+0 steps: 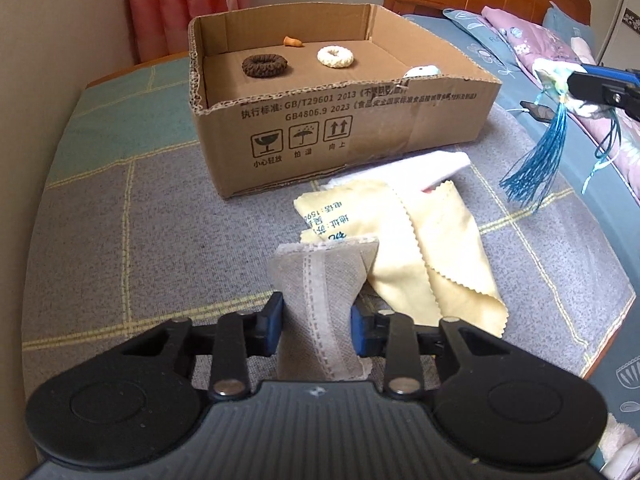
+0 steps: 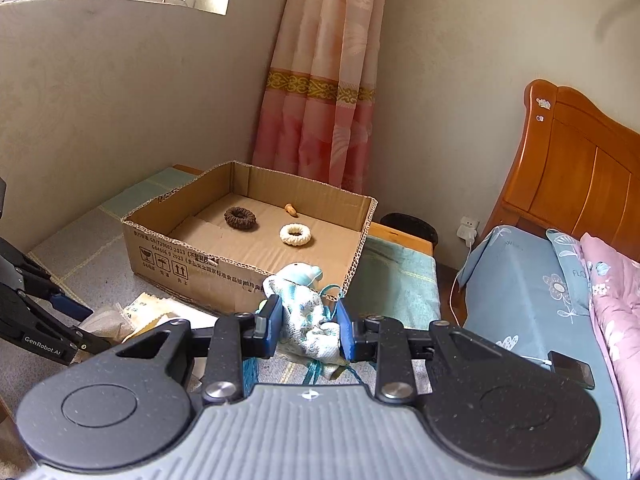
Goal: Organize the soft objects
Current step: 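Lift the grey pouch and blue sachet and carry both over the cardboard box, then open the left gripper over the box while the right gripper releases the sachet inside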
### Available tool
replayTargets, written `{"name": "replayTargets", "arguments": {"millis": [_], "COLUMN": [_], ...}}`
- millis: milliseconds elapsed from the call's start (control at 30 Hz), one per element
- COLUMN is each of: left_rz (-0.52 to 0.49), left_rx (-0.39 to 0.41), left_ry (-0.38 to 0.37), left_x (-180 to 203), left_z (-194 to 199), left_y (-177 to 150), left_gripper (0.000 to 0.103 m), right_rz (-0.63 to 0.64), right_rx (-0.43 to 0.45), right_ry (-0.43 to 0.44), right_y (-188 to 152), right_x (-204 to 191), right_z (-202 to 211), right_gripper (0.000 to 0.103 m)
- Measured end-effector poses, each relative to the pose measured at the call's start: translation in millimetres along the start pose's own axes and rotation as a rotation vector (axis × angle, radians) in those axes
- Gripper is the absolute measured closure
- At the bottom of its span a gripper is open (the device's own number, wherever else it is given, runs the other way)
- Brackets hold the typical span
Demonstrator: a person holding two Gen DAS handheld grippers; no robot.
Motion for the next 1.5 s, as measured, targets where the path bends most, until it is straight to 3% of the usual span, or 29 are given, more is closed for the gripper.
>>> {"name": "replayTargets", "arguments": {"millis": [333,500,667,800,867,933,967,1033,1200,1500], "left_rz": [-0.076,-0.110,-0.133,-0.122,-0.095,-0.064,-0.039,-0.019,0.034,0.094], "left_rx": [0.128,0.216,0.286,0.298,0.300,0.284,0.290,0.302,0.290,0.313], "left_ry": [0.030,0.061,0.091,0.113,0.117,0.117,0.142,0.169,0.144,0.249], "left_x": [-1.8,-1.8,-2.0,-1.9,-2.8,-6.2,-8.3,-12.2,-22.3,-25.5], "left_z": [53.4,74.7,76.3,59.0,49.4,39.1,36.5,35.9,51.4,81.2], "left_y": [25.4,58.0,100.9,131.7,140.6,143.4,141.8,133.7,98.6,43.4], "left_gripper": [0.078,0.078,0.078,0.077,0.069,0.013,0.006,0.006,0.006,0.003], "right_rz": [0.024,0.033,0.052,0.066,0.069,0.068,0.066,0.061,0.056,0.059], "right_rx": [0.017,0.028,0.062,0.098,0.116,0.129,0.135,0.141,0.144,0.143], "right_ry": [0.004,0.014,0.011,-0.003,-0.008,-0.014,-0.014,-0.013,-0.009,0.009], "right_y": [8.9,13.1,24.1,36.4,42.4,47.9,50.2,53.8,60.1,85.3], "right_x": [-4.2,-5.3,-4.6,-2.2,-0.1,2.0,2.8,4.5,6.5,7.4], "right_z": [2.1,4.5,12.1,20.2,23.4,24.4,24.8,24.6,18.8,-3.8], "right_gripper": [0.069,0.069,0.069,0.069,0.069,0.069,0.069,0.069,0.069,0.069]}}
Point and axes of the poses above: each gripper's, at about its wrist camera, not at the fingertips, and z roughly against the way its jaws point, x to its right, y to its top, the point moved 2 cm from there along -z, roughly the way its jaws point, and after that the axes turned 11 degrees about y, right-handed, at the moved point
